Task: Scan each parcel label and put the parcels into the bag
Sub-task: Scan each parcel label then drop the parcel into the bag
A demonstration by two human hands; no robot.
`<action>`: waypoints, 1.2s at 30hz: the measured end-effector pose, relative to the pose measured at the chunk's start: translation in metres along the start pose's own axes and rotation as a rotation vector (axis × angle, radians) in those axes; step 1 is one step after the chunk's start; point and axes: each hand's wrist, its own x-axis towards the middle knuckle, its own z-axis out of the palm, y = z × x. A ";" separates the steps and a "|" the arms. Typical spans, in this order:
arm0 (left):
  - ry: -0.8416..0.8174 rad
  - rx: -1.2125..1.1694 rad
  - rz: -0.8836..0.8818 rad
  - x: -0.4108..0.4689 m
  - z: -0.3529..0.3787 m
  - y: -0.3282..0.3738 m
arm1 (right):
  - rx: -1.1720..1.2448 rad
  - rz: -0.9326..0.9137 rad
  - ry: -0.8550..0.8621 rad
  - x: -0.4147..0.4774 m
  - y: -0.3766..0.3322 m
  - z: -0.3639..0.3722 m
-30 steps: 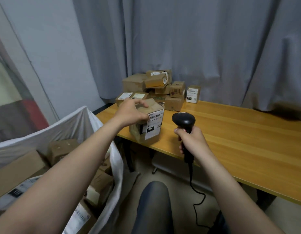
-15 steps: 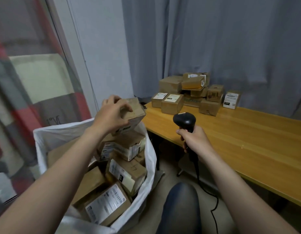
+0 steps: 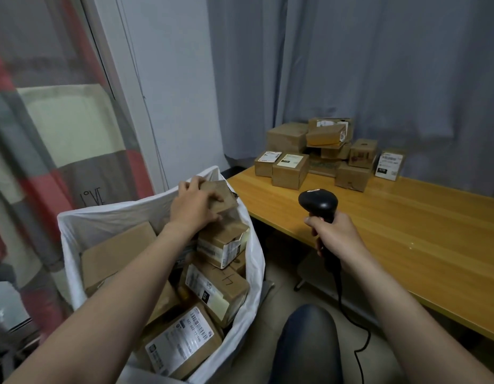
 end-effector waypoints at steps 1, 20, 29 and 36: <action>-0.047 -0.009 -0.002 0.001 0.002 0.004 | 0.004 0.003 -0.002 0.001 0.001 0.001; -0.131 0.095 -0.052 0.007 -0.005 0.054 | 0.062 -0.003 0.040 0.004 -0.009 -0.038; -0.150 0.109 0.105 0.049 -0.009 0.149 | 0.082 -0.032 0.135 0.024 -0.025 -0.099; -0.110 0.097 0.241 0.117 0.003 0.214 | 0.064 -0.062 0.187 0.079 -0.046 -0.139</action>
